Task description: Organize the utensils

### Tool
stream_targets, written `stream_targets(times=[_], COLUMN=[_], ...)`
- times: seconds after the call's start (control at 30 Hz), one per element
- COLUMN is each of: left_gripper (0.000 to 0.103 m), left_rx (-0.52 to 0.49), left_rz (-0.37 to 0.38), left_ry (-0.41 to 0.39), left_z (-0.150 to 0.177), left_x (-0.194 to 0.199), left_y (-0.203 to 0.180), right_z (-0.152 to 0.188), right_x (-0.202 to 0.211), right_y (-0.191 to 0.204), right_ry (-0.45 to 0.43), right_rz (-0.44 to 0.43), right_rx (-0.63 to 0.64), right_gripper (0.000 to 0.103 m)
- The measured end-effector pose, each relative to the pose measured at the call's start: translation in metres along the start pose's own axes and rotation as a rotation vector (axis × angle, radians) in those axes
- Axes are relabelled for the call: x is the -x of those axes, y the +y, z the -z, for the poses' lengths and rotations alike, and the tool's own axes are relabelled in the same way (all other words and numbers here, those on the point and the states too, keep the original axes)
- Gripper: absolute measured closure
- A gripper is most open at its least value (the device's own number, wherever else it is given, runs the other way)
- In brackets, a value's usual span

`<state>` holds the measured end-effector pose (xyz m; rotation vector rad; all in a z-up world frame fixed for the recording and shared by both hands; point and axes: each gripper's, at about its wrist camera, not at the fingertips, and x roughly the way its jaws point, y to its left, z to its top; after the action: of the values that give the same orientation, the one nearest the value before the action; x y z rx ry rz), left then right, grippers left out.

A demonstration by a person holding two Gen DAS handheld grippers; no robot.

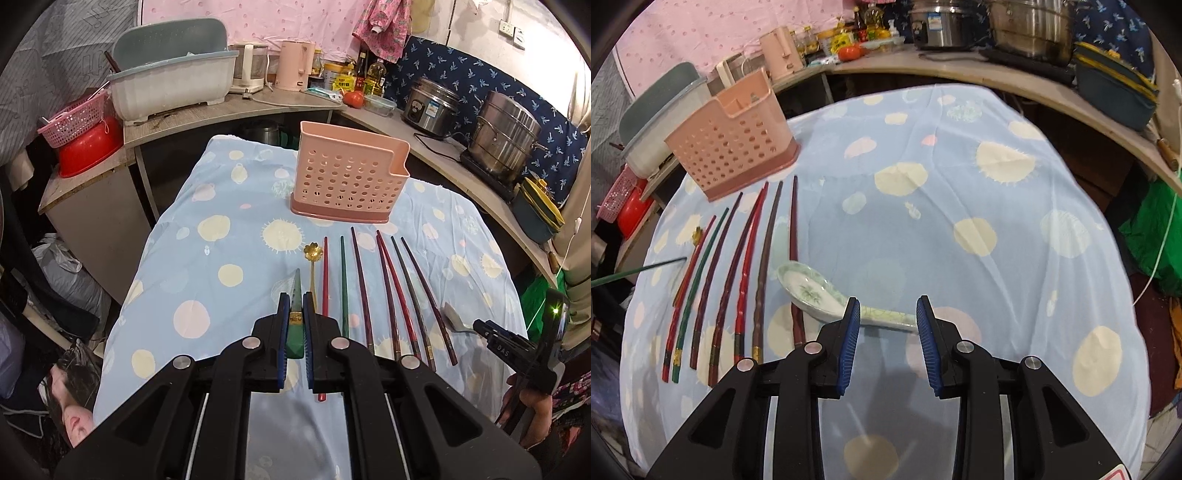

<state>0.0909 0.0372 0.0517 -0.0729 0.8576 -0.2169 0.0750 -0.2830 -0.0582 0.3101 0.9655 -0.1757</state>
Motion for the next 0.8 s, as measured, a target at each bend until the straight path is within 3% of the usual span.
stream_targets(times=[0.23, 0.47, 0.6, 0.8], left_gripper=[0.096, 0.096, 0.096, 0.096], left_rx=[0.001, -0.002, -0.001, -0.002], left_rz=[-0.002, 0.0, 0.002, 0.01], left_ry=[0.01, 0.019, 0.014, 0.002], left_z=[0.002, 0.006, 0.005, 0.005], left_x=[-0.003, -0.003, -0.001, 0.004], left_y=[-0.001, -0.003, -0.002, -0.002], right_z=[0.019, 0.026, 0.028, 0.032], right_x=[0.003, 0.005, 0.005, 0.006], right_y=[-0.003, 0.012, 0.012, 0.012], right_ry=[0.031, 0.031, 0.027, 0.015], right_rz=[-0.089, -0.052, -0.005, 0.006], right_rx=[-0.014, 0.071, 0.092, 0.118], right_gripper=[0.071, 0.066, 0.089, 0.092])
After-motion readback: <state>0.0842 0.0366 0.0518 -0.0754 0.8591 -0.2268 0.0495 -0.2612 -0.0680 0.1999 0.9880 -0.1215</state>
